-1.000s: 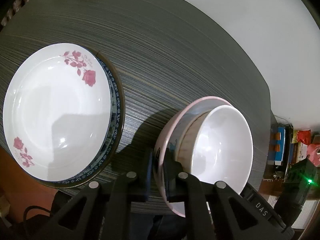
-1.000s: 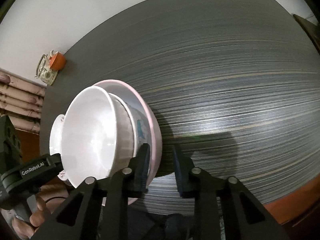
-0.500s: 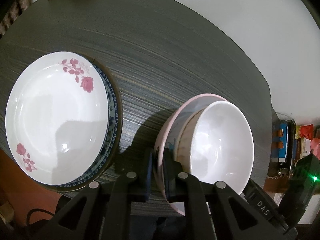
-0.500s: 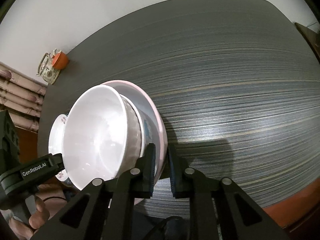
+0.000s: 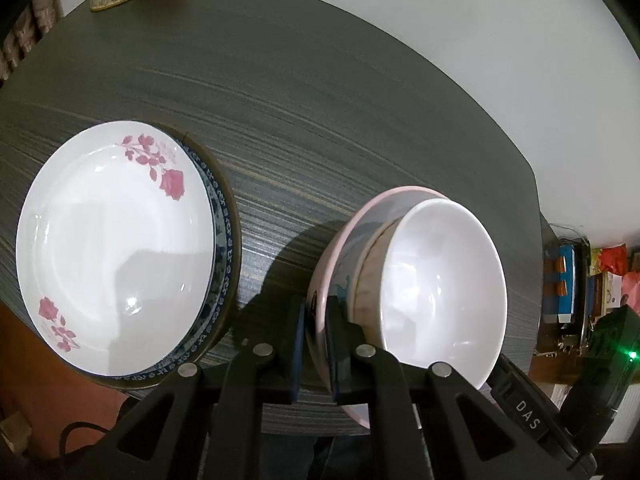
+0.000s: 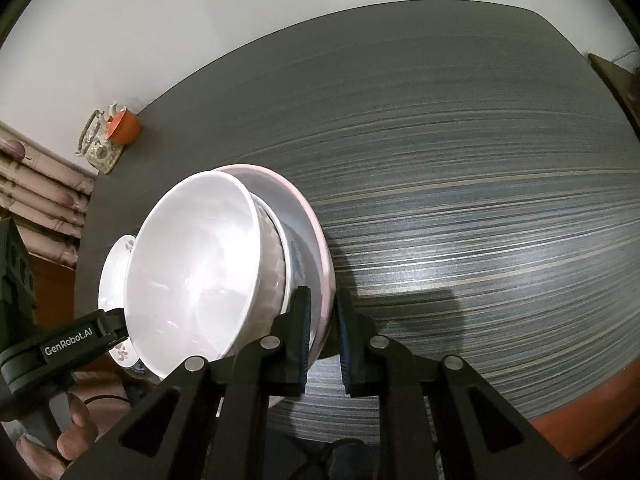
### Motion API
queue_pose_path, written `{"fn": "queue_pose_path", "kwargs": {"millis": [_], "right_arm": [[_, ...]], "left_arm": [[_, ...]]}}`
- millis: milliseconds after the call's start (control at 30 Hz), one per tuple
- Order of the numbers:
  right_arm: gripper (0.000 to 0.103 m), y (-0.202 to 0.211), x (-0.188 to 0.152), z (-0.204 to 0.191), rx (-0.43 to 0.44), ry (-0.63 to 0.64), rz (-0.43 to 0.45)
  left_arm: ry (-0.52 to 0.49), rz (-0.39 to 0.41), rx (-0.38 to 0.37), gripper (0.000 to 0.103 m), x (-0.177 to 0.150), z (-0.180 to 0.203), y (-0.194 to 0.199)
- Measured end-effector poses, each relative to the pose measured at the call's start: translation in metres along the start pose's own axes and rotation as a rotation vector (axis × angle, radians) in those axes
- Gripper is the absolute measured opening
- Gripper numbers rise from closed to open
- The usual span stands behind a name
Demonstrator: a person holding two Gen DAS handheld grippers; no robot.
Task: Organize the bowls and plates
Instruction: 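Lift and carry the nested bowl stack with both grippers toward the plate stack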
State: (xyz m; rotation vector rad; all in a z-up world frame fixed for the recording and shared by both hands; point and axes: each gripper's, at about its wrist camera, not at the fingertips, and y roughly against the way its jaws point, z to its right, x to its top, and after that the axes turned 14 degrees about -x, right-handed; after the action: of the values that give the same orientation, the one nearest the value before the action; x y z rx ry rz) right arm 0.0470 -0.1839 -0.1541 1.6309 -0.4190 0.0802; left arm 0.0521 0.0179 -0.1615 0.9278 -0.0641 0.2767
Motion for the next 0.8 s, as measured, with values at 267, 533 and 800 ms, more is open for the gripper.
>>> {"fn": "queue_pose_path", "kwargs": {"millis": [267,533,800], "right_arm": [[0.014,0.009,0.005,-0.002,0.007,0.006,0.021],[0.014,0.021,0.013,-0.015,0.020,0.042,0.043],[0.014,0.030,0.018,-0.043,0.043,0.105,0.057]], "left_arm": [[-0.001,0.031,-0.007,0.008,0.002,-0.002,0.019],[0.018,0.072,-0.001,0.008,0.007,-0.016,0.046],[0.056,0.129,0.021,0.008,0.013,-0.040,0.083]]}}
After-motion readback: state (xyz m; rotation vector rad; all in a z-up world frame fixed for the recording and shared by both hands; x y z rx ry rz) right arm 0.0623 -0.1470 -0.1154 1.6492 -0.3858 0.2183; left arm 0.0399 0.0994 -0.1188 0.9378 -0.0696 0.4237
